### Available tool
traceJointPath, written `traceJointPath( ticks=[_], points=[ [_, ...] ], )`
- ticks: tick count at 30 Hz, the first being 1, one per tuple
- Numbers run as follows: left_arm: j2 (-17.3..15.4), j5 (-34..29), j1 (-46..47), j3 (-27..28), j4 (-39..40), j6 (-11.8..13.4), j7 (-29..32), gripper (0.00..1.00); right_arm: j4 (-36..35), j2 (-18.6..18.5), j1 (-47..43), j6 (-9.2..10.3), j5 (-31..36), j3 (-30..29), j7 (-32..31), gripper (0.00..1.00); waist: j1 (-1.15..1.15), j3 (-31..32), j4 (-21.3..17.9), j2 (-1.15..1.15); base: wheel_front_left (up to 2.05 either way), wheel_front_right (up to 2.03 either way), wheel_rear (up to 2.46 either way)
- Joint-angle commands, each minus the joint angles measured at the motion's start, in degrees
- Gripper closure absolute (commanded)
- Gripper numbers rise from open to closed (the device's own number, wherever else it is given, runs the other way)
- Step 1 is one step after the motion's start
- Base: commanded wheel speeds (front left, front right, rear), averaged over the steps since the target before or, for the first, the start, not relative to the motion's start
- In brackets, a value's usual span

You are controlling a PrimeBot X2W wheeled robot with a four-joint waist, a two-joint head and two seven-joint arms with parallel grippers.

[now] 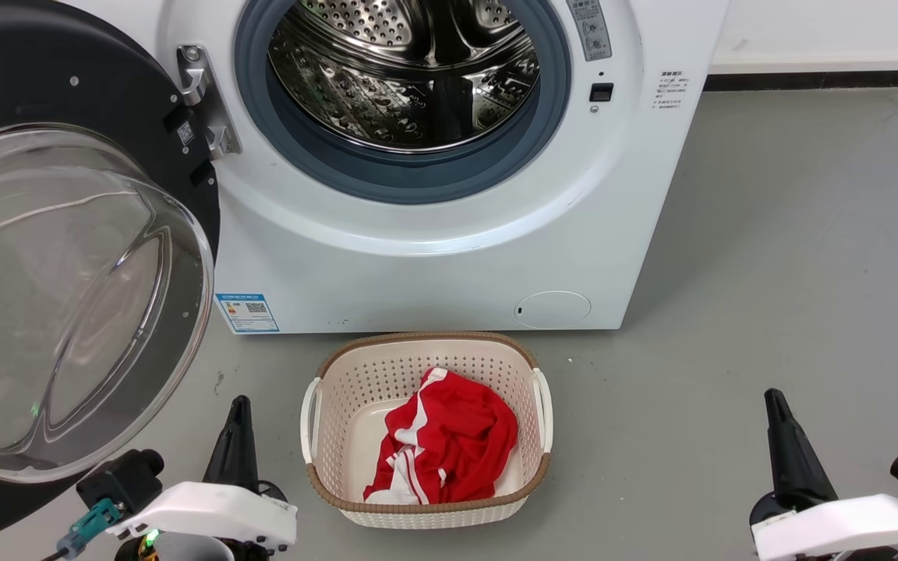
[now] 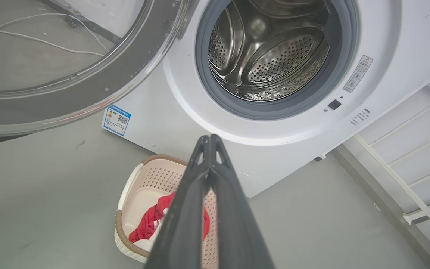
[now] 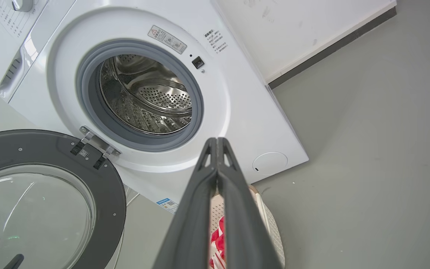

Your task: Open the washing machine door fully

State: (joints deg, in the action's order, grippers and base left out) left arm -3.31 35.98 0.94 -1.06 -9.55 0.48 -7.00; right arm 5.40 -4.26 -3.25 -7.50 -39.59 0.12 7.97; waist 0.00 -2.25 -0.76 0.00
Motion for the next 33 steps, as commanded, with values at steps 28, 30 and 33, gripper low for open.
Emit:
traceJointPath(
  ticks=[28,30,33],
  points=[
    [0.1,24.3,3.4,3.4,-1.5,-3.6,5.9,1.0,3.2,-0.9,5.1,0.0,-24.1,-1.3,-4.9,1.0,0.0,0.7,0.2,0.0,0.0,0.0,0.0],
    [0.1,25.6,3.5,3.6,-1.7,-3.7,6.2,1.0,3.4,-0.9,5.3,0.0,-25.4,-1.4,-5.2,1.0,0.0,0.7,0.3,0.0,0.0,0.0,0.0],
    [0.1,27.5,3.6,3.9,-1.8,-4.0,6.6,1.0,3.7,-0.9,5.4,0.0,-27.3,-1.6,-5.6,1.0,0.0,0.8,0.3,0.0,0.0,0.0,0.0]
  ],
)
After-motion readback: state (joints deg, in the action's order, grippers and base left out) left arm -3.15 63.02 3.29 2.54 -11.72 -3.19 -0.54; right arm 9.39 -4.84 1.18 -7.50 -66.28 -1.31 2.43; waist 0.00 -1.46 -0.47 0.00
